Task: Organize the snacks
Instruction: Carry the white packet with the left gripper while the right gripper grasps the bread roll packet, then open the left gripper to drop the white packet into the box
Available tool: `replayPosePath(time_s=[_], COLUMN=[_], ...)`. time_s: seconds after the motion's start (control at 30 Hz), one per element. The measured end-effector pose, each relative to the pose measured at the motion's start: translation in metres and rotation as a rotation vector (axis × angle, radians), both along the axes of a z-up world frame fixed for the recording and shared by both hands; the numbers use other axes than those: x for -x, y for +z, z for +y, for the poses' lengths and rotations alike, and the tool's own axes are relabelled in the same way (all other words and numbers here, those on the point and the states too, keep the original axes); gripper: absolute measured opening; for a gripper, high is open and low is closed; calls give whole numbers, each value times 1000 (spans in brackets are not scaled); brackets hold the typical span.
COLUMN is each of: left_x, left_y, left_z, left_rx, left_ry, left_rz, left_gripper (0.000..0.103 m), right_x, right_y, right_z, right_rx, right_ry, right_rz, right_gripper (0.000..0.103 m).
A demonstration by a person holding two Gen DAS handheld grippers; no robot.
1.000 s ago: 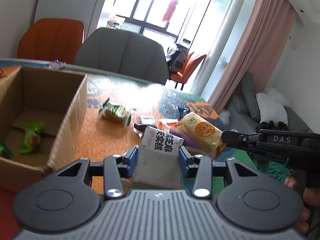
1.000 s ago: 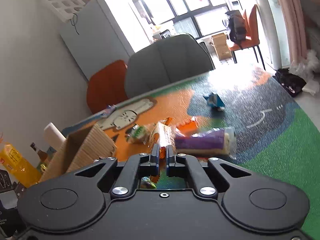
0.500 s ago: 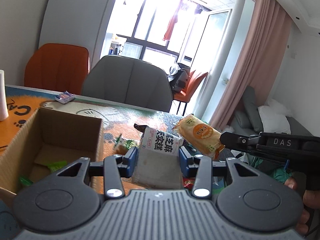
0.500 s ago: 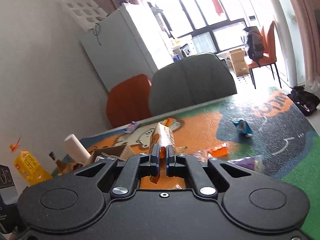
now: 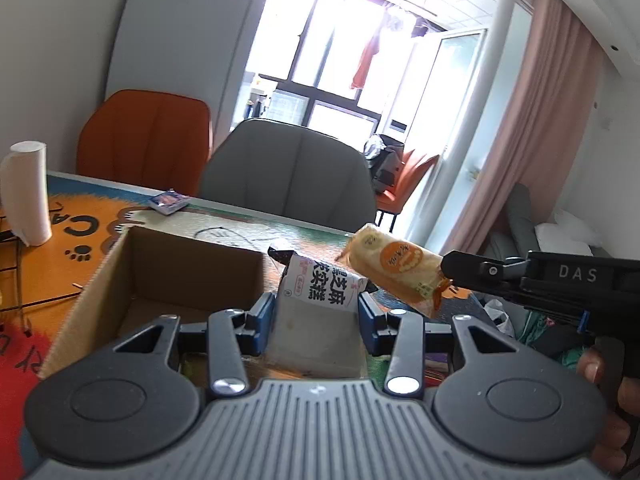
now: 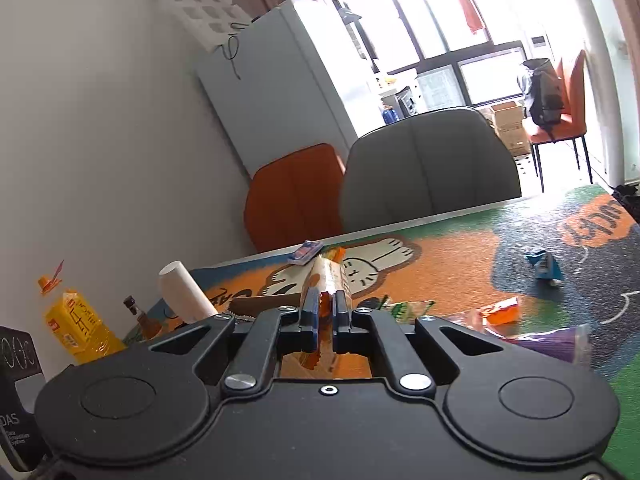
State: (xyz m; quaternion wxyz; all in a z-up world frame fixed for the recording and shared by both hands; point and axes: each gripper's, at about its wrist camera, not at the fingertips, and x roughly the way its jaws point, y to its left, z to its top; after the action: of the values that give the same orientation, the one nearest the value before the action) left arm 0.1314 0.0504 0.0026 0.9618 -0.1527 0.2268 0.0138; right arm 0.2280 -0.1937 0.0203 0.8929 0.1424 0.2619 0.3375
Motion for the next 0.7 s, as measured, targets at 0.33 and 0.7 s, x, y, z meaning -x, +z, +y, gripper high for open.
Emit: replayPosePath(time_s=[0.33, 0.7], left_x=[6, 1], left_y=[-6, -24], left_z=[41, 77], left_rx=[29, 51], left_ry=[45, 103], left_rz=[12, 80], left_gripper=[43, 47], right_x=[3, 4], right_y=[3, 2], right_z=[36, 66], right_rx=[32, 83], right_ry=[33, 66], right_rz=[-13, 13], right_gripper=[0, 0])
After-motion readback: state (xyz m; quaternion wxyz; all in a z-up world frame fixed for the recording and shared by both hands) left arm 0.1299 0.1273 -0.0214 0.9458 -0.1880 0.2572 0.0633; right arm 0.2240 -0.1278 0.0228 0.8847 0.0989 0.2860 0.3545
